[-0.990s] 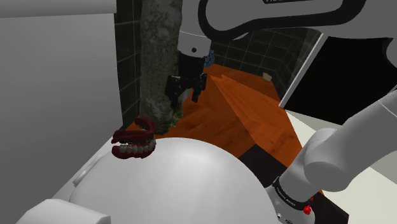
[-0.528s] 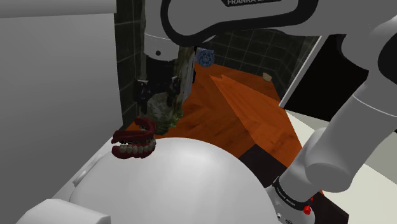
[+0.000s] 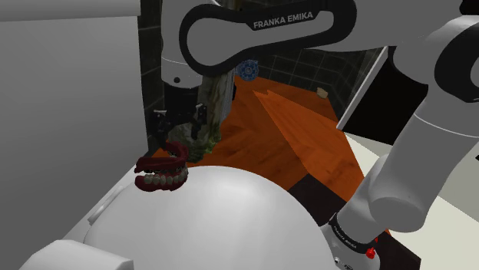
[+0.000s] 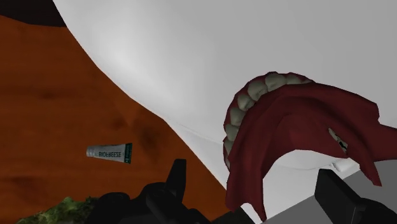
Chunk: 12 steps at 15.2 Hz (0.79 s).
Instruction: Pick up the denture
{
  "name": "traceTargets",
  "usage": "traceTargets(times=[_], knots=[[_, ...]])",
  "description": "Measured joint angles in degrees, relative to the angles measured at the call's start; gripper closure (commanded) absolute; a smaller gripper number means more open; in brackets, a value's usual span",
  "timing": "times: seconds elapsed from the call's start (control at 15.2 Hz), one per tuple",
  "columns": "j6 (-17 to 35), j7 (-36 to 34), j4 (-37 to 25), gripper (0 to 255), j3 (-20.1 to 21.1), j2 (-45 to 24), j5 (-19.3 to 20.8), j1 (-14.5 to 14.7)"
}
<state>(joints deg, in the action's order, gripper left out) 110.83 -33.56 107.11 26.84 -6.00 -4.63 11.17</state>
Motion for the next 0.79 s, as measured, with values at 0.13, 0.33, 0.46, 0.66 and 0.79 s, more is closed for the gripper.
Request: traceTargets(times=[0.13, 0.33, 0.46, 0.66, 0.79], knots=[[0.87, 0.02, 0.60, 255, -0.01, -0.30, 0.11, 0.03], [1.15, -0.04, 0.68, 255, -0.02, -0.45, 0.20, 0.05], [1.20, -0.06, 0.69, 255, -0.03, -0.45, 0.22, 0.05], [1.20, -0.08, 0.65, 255, -0.03, -0.48, 0.25, 0.06], [1.19, -0.06, 0.73, 255, -0.02, -0.40, 0.20, 0.06]])
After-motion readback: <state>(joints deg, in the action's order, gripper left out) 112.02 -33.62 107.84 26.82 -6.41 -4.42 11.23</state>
